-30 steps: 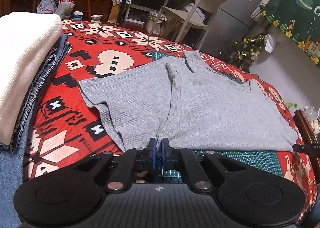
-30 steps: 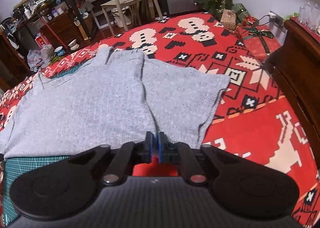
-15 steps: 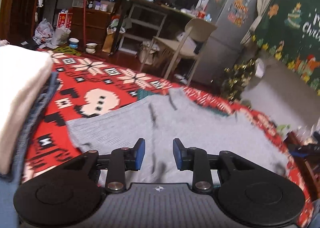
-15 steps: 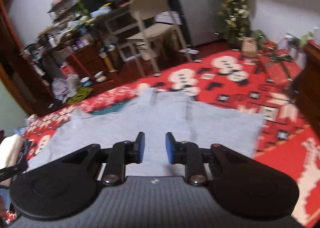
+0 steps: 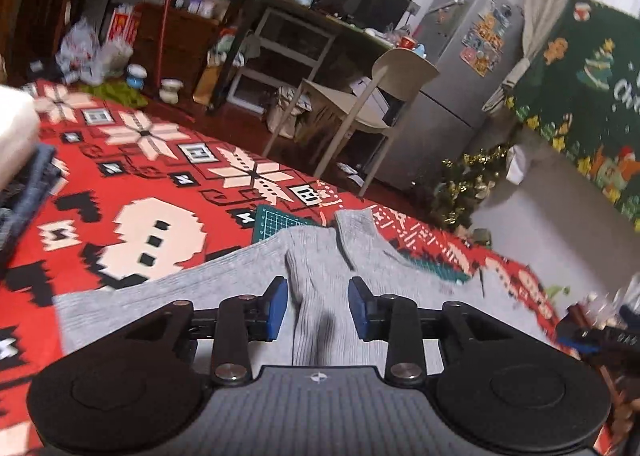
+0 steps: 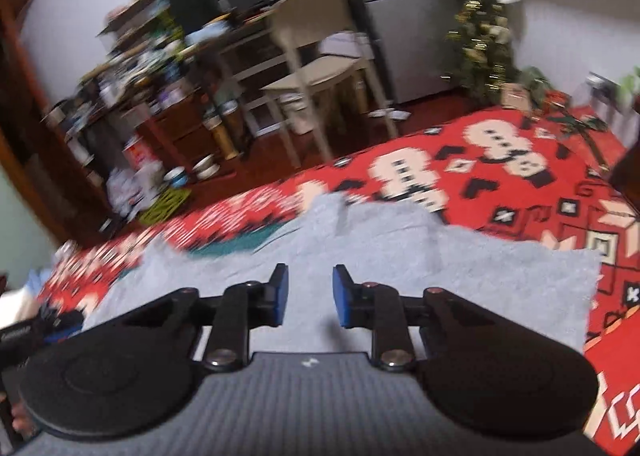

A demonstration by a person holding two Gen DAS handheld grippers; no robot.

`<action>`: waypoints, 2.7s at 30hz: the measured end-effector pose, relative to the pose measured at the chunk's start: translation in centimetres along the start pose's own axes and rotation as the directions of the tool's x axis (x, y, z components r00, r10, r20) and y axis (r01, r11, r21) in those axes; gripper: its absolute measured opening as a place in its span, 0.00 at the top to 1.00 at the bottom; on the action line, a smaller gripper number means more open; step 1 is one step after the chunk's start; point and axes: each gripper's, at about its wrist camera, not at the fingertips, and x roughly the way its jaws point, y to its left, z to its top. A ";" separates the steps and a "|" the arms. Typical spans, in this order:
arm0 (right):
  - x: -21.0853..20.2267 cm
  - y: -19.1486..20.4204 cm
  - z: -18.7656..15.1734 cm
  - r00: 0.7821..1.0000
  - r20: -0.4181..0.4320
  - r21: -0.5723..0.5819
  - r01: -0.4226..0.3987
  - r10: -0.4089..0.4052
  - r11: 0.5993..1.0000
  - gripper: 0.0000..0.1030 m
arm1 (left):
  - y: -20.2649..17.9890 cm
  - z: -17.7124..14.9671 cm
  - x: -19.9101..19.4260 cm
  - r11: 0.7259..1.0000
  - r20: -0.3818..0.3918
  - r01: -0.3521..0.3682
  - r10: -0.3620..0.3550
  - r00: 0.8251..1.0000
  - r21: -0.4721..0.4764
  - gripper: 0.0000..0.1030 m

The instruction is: Fold clothes

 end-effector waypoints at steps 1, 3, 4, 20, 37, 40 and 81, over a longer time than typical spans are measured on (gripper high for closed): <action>0.1 -0.8 0.4 1.000 0.008 0.014 0.018 -0.018 1.000 0.75 | 0.3 0.2 0.6 1.000 -0.010 0.003 -0.004 1.000 -0.015 0.68; 0.4 -2.3 1.2 0.998 0.024 0.043 0.052 -0.053 0.998 0.75 | 0.9 0.5 1.7 0.999 -0.029 0.010 -0.011 1.000 -0.044 0.69; 0.5 -3.0 1.7 0.997 0.031 0.057 0.069 -0.071 0.996 0.75 | 1.2 0.6 2.2 0.998 -0.038 0.015 -0.017 0.999 -0.057 0.70; 7.3 -5.1 2.6 0.986 -0.027 -0.080 0.164 -0.167 0.983 0.81 | -1.5 0.2 3.7 0.987 -0.033 -0.019 0.025 0.999 0.157 0.72; 4.8 -2.5 3.3 0.971 0.119 -0.203 0.229 -0.208 0.952 0.98 | -4.2 0.5 0.5 0.928 0.171 -0.132 0.076 0.982 0.348 0.90; 5.3 -2.9 3.0 0.970 0.109 -0.198 0.236 -0.218 0.951 0.98 | -3.7 0.2 1.3 0.924 0.166 -0.169 0.117 0.979 0.344 0.90; 5.4 8.8 -2.9 0.968 -0.178 -0.310 -0.225 0.176 0.924 0.77 | -0.7 -1.1 1.0 0.998 -0.148 -0.058 0.056 0.987 -0.012 0.95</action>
